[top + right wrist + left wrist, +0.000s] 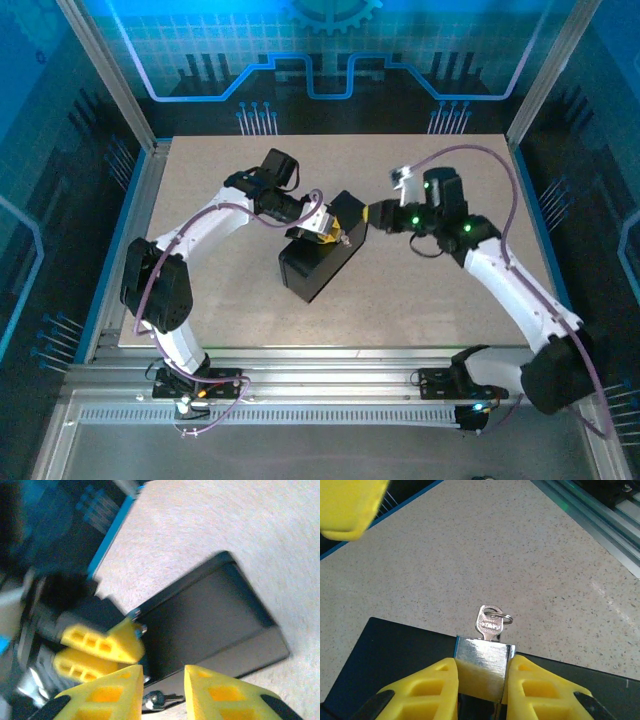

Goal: Unlock a padlock with a key

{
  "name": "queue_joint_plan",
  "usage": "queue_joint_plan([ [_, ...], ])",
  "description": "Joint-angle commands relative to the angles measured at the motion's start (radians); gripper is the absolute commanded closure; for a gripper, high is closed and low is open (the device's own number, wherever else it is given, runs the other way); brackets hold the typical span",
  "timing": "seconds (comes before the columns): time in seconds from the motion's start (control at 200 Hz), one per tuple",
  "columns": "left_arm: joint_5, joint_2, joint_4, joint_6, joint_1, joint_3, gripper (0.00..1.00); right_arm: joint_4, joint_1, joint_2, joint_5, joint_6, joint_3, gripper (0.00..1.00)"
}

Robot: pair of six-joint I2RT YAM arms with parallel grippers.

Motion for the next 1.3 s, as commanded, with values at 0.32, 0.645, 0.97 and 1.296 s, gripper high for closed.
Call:
queue_joint_plan([
  [0.32, 0.098, 0.021, -0.083, 0.043, 0.007, 0.061, 0.87, 0.473, 0.172, -0.069, 0.238, -0.938, -0.332, 0.67],
  [0.645, 0.098, 0.026, -0.112, 0.057, 0.007, 0.074, 0.87, 0.567, 0.267, -0.062, 0.355, -1.015, -0.351, 0.67],
  [0.97, 0.100, 0.024, -0.115, 0.057, 0.007, 0.075, 0.87, 0.492, 0.338, -0.082, 0.377, -1.064, -0.337, 0.68],
  [1.296, 0.114, 0.028, -0.138, 0.065, 0.009, 0.083, 0.87, 0.536, 0.390, -0.064, 0.414, -1.079, -0.335, 0.73],
])
